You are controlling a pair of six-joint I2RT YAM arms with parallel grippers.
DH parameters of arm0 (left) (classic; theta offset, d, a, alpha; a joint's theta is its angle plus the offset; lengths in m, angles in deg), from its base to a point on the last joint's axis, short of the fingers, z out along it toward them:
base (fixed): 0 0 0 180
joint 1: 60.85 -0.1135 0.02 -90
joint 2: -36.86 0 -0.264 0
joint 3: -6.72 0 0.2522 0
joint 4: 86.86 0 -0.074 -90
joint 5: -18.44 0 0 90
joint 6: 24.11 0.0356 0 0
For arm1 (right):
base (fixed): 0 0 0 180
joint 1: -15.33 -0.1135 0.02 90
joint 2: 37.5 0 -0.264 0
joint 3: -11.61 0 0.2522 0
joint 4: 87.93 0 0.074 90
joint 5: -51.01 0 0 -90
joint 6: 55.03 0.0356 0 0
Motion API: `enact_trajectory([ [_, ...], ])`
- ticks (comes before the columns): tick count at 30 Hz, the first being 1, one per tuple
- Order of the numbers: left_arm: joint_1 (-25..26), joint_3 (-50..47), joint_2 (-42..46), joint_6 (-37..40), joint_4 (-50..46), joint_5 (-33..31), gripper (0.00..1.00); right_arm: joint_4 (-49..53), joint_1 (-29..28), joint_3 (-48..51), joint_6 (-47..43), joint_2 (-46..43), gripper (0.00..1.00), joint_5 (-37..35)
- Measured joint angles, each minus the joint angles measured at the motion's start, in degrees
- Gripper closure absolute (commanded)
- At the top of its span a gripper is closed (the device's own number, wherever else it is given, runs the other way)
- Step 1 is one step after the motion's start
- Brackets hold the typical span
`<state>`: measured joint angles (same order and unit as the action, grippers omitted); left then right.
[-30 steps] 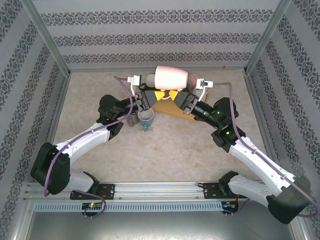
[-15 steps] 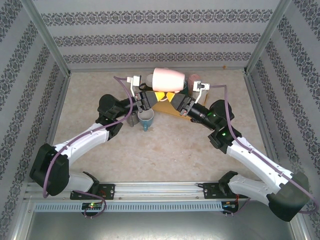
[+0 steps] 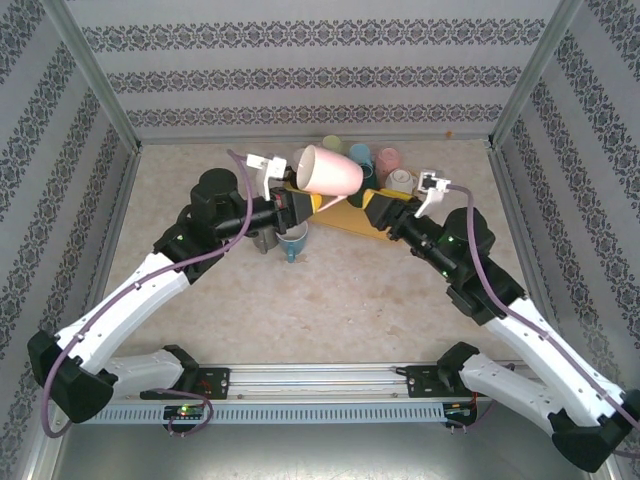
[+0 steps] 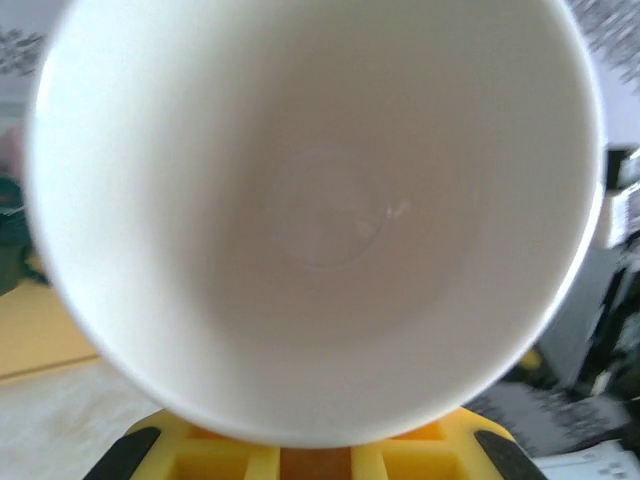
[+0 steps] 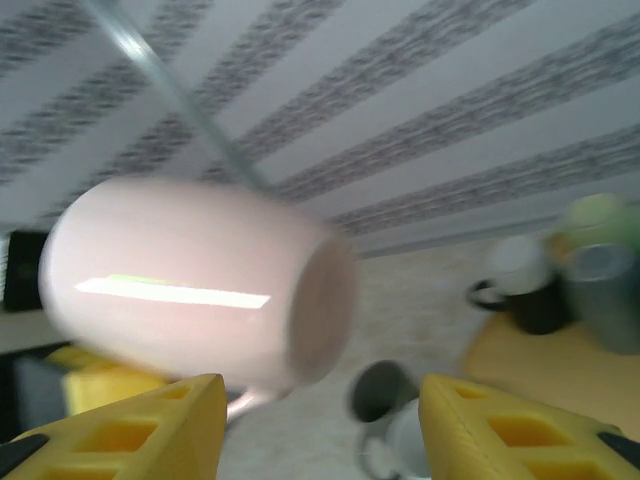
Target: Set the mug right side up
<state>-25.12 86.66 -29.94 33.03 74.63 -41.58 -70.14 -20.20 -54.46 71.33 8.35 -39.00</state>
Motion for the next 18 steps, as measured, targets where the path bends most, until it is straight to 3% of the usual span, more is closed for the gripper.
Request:
enact_trajectory([
  [6,10.62,2.45,-3.69,7.91,-17.14,-13.46,1.0,15.13,0.02,-1.38,-7.21,-6.14,0.46,-14.58],
  [10,16.0,2.49,-9.2,9.55,-25.38,-23.71,1.0,21.59,0.02,-4.35,-9.35,-6.12,0.44,-18.05],
  [18,18.71,3.63,-17.99,6.51,-30.05,-36.63,1.0,29.31,0.02,-4.57,-4.92,-4.76,0.45,-27.41],
])
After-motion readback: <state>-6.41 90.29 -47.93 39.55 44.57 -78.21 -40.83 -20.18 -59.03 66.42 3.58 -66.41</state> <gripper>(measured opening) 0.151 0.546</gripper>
